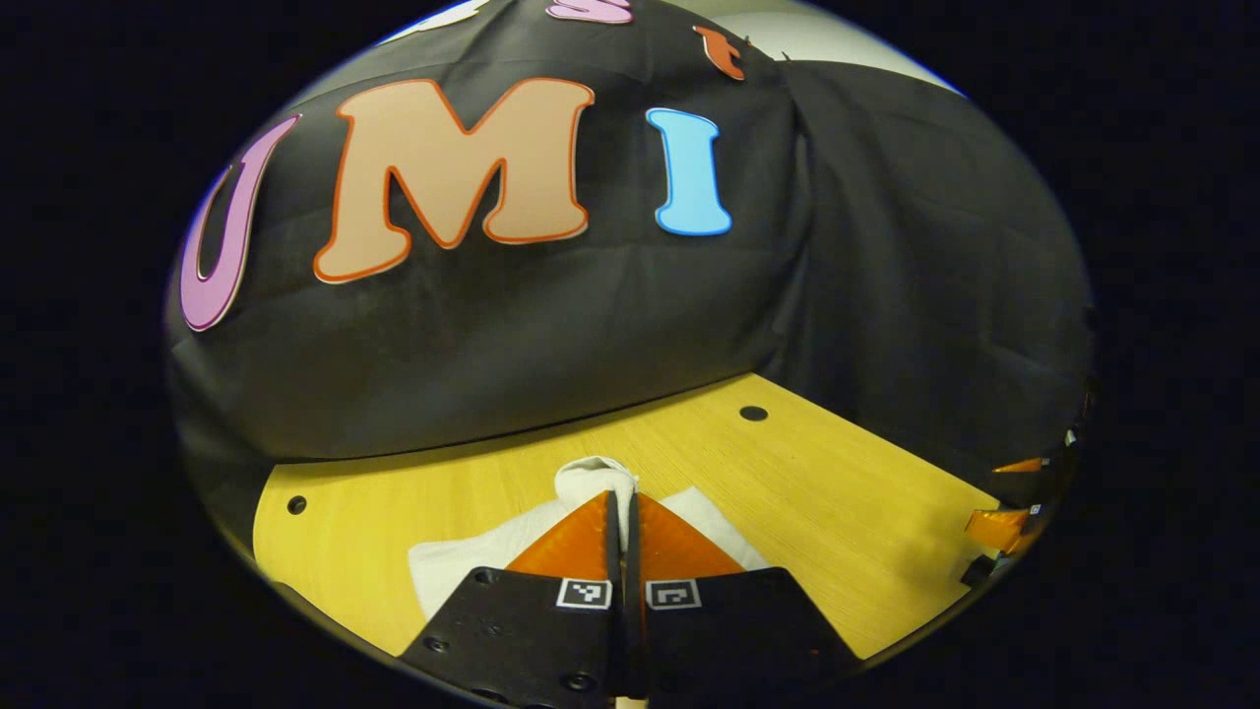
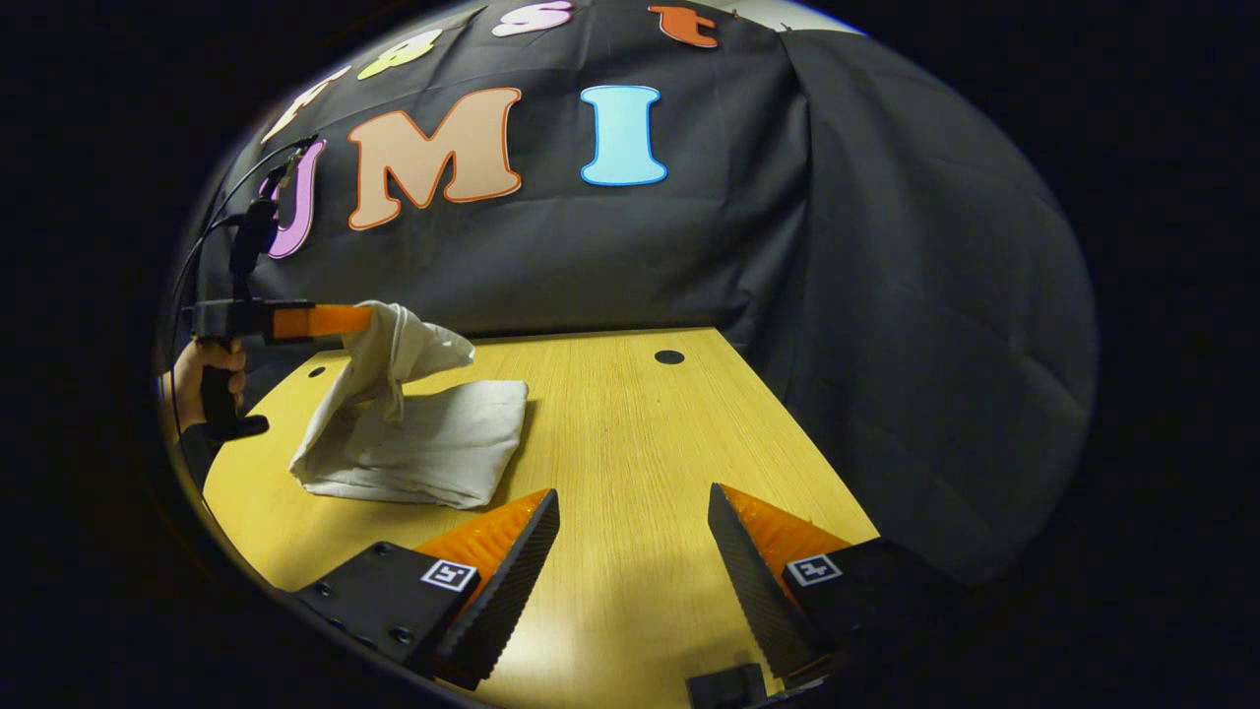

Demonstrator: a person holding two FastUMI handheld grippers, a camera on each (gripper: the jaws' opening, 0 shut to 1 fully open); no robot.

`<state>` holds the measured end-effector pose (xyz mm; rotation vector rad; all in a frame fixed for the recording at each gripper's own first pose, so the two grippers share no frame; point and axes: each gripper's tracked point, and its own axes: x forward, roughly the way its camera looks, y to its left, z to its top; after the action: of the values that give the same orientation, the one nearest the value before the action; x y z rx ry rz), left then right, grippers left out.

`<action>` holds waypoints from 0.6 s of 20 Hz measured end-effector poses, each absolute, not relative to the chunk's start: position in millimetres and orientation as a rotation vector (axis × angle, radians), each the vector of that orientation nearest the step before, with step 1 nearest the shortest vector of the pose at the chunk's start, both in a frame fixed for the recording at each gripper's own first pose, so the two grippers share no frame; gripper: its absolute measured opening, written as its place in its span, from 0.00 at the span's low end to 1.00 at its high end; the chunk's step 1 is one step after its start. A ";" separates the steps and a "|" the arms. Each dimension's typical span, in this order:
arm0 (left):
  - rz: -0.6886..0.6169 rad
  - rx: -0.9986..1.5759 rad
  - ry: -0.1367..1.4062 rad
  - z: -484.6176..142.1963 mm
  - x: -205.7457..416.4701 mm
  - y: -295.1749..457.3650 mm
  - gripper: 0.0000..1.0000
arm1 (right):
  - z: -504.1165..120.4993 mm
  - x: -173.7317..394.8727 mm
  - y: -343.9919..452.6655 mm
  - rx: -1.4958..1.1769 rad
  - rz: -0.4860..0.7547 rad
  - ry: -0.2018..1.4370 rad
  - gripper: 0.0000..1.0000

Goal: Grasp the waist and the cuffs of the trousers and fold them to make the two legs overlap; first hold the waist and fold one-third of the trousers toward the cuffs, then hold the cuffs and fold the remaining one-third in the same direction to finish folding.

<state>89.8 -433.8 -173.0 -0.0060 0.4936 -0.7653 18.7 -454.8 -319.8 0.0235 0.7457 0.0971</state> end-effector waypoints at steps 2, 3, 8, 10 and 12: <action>-0.782 0.007 0.530 -190.3 72.0 -444.0 0.00 | -319.3 19.1 -452.9 0.020 0.108 0.748 0.98; -0.785 0.014 0.546 -199.0 65.0 -448.1 0.00 | -319.5 19.1 -453.6 0.018 0.114 0.748 0.98; -0.790 0.064 0.605 -235.4 36.7 -456.3 0.00 | -319.9 22.5 -448.1 0.020 0.168 0.747 0.98; -0.798 0.035 0.595 -227.6 26.4 -455.0 0.02 | -315.1 27.2 -443.1 0.022 0.201 0.729 0.97; -0.791 -0.016 0.533 -203.4 23.1 -449.5 0.29 | -303.7 39.8 -424.8 0.022 0.231 0.695 0.97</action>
<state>23.1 -449.5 -203.4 -0.0158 0.5334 -0.7914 39.8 -424.8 -303.7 0.0223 0.6947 0.2314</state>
